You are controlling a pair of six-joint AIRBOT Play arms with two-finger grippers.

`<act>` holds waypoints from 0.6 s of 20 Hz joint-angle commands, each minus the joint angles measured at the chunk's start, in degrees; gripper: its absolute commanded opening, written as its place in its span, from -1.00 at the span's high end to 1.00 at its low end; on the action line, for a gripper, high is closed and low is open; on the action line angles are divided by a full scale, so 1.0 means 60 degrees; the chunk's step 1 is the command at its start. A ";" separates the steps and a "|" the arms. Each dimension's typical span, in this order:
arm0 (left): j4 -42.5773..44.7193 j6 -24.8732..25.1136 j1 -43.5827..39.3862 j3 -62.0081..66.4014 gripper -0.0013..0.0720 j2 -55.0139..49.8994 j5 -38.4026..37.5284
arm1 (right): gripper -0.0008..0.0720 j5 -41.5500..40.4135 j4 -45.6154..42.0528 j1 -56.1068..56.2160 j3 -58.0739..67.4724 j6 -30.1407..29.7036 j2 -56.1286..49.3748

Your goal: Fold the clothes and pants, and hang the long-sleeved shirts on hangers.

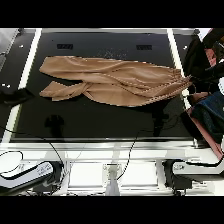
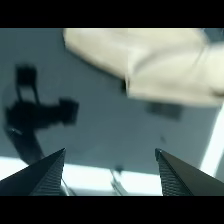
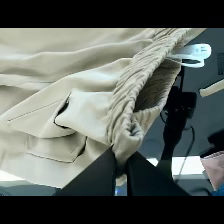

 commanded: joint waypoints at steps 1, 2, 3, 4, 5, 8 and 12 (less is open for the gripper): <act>-0.1086 0.0317 -0.0047 -0.1661 -0.67 -0.0193 0.0047 | 0.88 -0.0011 -0.0040 0.0011 0.0004 -0.0047 0.0007; -0.1730 0.0404 -0.0091 -0.2095 -0.67 -0.0324 0.0470 | 0.88 -0.0098 -0.0040 0.0011 0.0000 -0.0047 0.0007; -0.2259 0.0423 -0.0131 -0.2415 -0.67 -0.0426 0.1086 | 0.88 -0.0171 -0.0040 0.0011 0.0004 -0.0047 0.0007; -0.2656 0.0419 -0.0229 -0.2656 -0.67 -0.0557 0.1814 | 0.88 -0.0251 -0.0040 0.0011 0.0000 -0.0047 0.0007; -0.2794 0.0412 -0.0375 -0.2765 -0.67 -0.0707 0.2375 | 0.88 -0.0288 -0.0040 0.0011 0.0004 -0.0047 0.0007; -0.3417 0.0415 -0.0951 -0.2783 -0.67 -0.1264 0.3599 | 0.88 -0.0346 -0.0040 0.0011 0.0004 -0.0051 0.0007; -0.4397 0.0412 -0.1694 -0.2783 -0.31 -0.1861 0.5595 | 0.88 -0.0444 -0.0040 0.0011 0.0004 -0.0051 0.0007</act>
